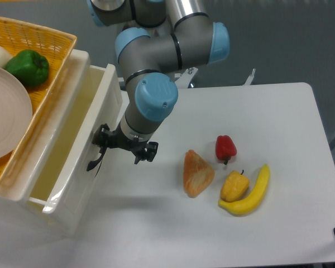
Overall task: Slide the top white drawer open
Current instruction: 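Pull the handle outward, sliding the upper drawer out of the cabinet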
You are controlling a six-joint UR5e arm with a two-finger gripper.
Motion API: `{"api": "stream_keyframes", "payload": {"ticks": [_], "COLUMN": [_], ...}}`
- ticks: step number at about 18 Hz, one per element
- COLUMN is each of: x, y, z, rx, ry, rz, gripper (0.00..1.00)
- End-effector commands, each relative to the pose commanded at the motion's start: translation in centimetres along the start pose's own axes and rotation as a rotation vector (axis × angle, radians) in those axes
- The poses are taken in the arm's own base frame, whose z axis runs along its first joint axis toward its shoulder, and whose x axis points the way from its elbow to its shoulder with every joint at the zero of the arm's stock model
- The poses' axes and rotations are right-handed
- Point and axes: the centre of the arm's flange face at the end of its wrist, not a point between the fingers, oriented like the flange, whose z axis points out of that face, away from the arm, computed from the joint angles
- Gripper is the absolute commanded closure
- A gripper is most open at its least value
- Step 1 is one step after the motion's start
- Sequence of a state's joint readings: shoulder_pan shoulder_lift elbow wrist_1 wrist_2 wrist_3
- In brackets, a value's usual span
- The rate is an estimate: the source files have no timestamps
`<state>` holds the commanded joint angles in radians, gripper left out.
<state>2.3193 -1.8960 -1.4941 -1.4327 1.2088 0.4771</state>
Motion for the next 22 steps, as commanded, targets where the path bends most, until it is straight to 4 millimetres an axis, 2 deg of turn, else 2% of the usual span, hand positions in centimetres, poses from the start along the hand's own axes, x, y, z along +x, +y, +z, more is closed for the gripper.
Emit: {"api": "stream_keyframes", "payload": {"ticks": [4,11,22], "x": [-1.3,-1.5,-2.9], "y": [-0.2,-0.7,-0.7], "z": [-0.4,-0.7,-1.3], "rx": [0.007,0.015,0.02], "ry": [-0.003,-0.007,-0.023], "rz": [-0.015,-0.013,-0.03], "gripper": [0.0,0.0,0.0]}}
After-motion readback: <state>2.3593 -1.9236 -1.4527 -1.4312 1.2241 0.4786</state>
